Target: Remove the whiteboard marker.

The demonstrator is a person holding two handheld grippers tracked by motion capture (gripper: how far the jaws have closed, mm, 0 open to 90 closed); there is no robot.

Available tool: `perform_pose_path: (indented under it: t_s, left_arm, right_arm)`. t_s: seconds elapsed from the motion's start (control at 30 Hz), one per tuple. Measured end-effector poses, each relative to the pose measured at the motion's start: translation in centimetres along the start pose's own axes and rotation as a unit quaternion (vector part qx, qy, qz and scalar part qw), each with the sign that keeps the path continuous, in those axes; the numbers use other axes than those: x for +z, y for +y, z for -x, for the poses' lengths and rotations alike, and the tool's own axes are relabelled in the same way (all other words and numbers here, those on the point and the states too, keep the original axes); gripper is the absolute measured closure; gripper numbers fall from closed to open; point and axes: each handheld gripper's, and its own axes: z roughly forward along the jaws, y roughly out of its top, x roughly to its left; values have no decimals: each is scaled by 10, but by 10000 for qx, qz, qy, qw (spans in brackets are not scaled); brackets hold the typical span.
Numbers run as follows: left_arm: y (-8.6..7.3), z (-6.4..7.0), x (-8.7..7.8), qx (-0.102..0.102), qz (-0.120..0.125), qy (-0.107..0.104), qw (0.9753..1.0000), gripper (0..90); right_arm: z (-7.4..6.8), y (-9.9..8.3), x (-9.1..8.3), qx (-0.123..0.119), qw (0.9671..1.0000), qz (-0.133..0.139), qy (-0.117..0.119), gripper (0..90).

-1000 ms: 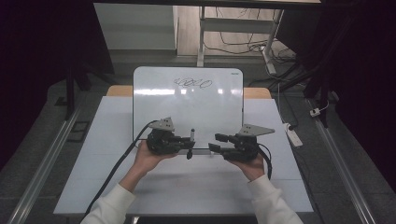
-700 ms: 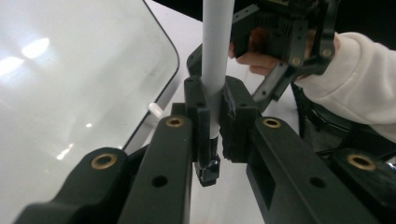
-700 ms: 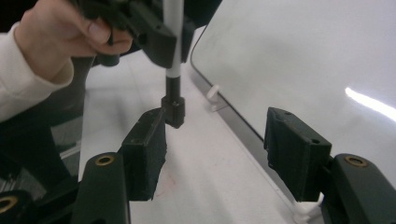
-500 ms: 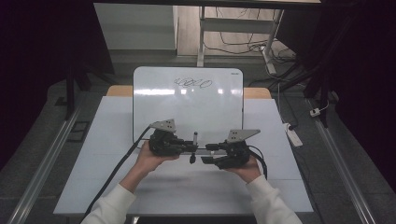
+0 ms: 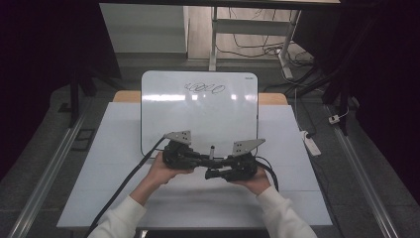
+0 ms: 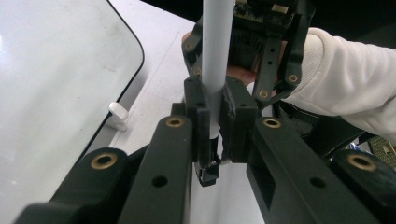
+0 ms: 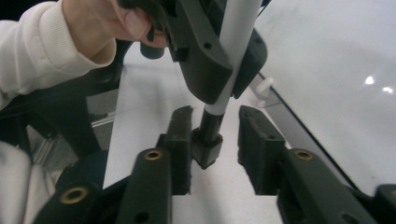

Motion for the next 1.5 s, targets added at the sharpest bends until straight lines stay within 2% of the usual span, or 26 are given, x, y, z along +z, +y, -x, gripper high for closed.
perform_pose_path:
  t_s: [0.07,0.23,0.4,0.53,0.8,0.87,0.97,1.03,1.1,1.2,1.27,1.33,1.43,1.5]
  left_arm:
    - [0,0,0,26,-18,-37,10000,818]
    - [0,1,2,99,-93,-115,9998,817]
    - [0,1,3,134,-87,-115,9998,816]
    - [-1,1,4,166,-79,-115,9998,813]
    - [-1,2,3,224,16,12,9997,772]
    - [0,2,2,198,83,96,9997,707]
    - [0,2,1,209,128,189,9995,675]
    - [1,3,-1,215,165,274,9993,623]
    - [1,4,-2,211,206,306,9991,615]
    - [2,5,-6,202,209,487,9984,532]
    - [2,7,-10,235,135,625,9977,519]
    - [1,12,-15,349,-57,872,9956,476]
    - [-4,20,-24,483,-307,1258,9904,427]
    - [-11,25,-31,433,-234,1418,9887,427]
  right_arm:
    - [-1,0,2,-15,9999,-46,127,727]
    - [-2,1,5,21,9997,-107,218,742]
    - [-3,1,6,49,9997,-108,190,745]
    - [-3,2,8,182,9996,-67,207,747]
    - [-3,2,9,275,9996,-4,44,757]
    - [-3,2,10,254,9997,-34,12,761]
    - [-4,1,12,246,9997,-57,-43,772]
    - [-5,0,14,243,9996,-72,-111,772]
    - [-5,0,15,228,9996,-88,-130,772]
    - [-5,-1,16,182,9995,-66,-235,773]
    - [-5,-1,15,171,9995,-40,-276,773]
    - [-4,0,12,179,9991,53,-381,773]
    - [-3,0,4,236,9979,210,-566,773]
    - [-1,-1,-1,243,9967,327,-696,773]
